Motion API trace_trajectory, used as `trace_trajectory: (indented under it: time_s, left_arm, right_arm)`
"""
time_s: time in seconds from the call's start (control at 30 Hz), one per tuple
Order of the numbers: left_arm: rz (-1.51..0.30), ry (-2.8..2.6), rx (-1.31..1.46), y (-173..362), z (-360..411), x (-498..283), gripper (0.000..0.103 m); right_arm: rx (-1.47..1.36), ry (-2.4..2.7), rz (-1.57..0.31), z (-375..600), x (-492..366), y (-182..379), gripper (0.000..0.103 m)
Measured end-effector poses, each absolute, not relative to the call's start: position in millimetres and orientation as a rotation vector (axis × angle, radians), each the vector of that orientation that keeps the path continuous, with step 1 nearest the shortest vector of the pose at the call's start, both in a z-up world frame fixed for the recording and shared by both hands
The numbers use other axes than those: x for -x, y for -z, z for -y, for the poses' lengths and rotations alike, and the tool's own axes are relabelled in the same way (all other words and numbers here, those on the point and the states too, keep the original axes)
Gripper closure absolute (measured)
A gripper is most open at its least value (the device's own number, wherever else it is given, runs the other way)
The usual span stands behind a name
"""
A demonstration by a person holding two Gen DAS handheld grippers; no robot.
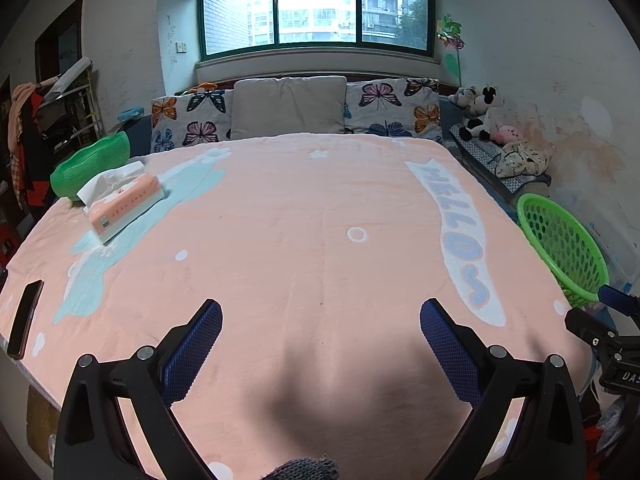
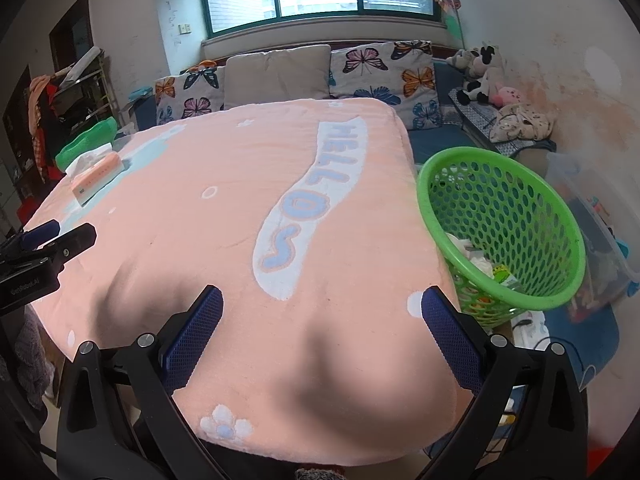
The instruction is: Collect trash
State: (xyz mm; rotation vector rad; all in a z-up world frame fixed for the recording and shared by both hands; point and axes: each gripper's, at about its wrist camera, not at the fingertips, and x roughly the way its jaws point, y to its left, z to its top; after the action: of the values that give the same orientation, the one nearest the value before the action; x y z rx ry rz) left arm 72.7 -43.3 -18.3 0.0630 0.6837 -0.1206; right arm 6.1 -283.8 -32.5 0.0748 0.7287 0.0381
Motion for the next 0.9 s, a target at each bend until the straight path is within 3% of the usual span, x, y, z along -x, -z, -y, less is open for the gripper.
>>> trace_trajectory:
  time_s: [0.9]
  left_arm:
    - [-0.679, 0.089, -0.062, 20.7, 36.2, -69.9, 0.007]
  right_arm:
    - [-0.084, -0.062, -0.737, 279.7, -9.6, 38.5, 0.004]
